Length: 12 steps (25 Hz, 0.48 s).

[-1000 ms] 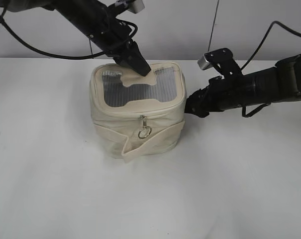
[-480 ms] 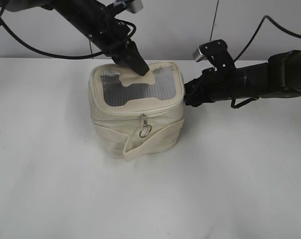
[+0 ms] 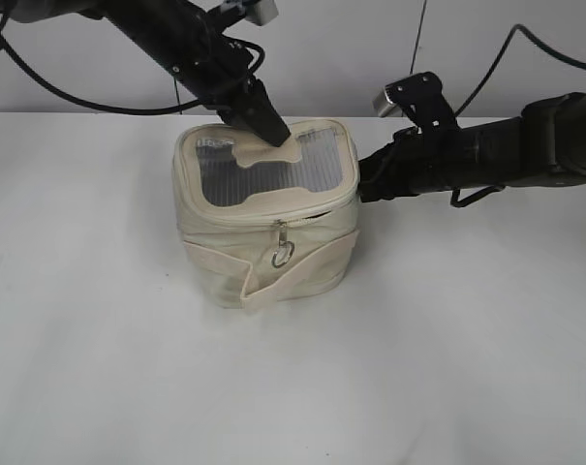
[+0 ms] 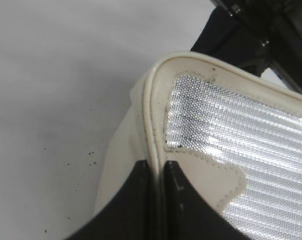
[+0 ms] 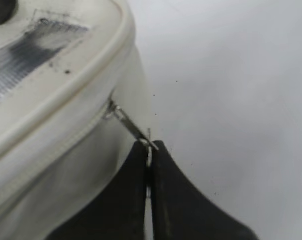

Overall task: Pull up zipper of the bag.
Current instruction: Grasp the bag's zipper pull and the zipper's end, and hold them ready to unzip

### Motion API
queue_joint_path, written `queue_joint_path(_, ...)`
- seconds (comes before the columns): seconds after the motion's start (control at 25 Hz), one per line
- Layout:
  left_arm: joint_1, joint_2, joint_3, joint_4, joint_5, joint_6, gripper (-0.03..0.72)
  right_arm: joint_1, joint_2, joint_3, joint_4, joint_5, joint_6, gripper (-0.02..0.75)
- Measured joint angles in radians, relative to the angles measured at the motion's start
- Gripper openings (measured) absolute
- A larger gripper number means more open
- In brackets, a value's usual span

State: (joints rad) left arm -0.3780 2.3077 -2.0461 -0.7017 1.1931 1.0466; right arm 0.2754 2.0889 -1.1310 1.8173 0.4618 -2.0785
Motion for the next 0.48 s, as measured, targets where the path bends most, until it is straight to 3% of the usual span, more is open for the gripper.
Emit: queue_joint_path(0.48,-0.002,0.000,0.000,-0.002,0.000,0.000,0.048,-0.027,-0.177,0.225,0.008,0.035,0.008,0.008)
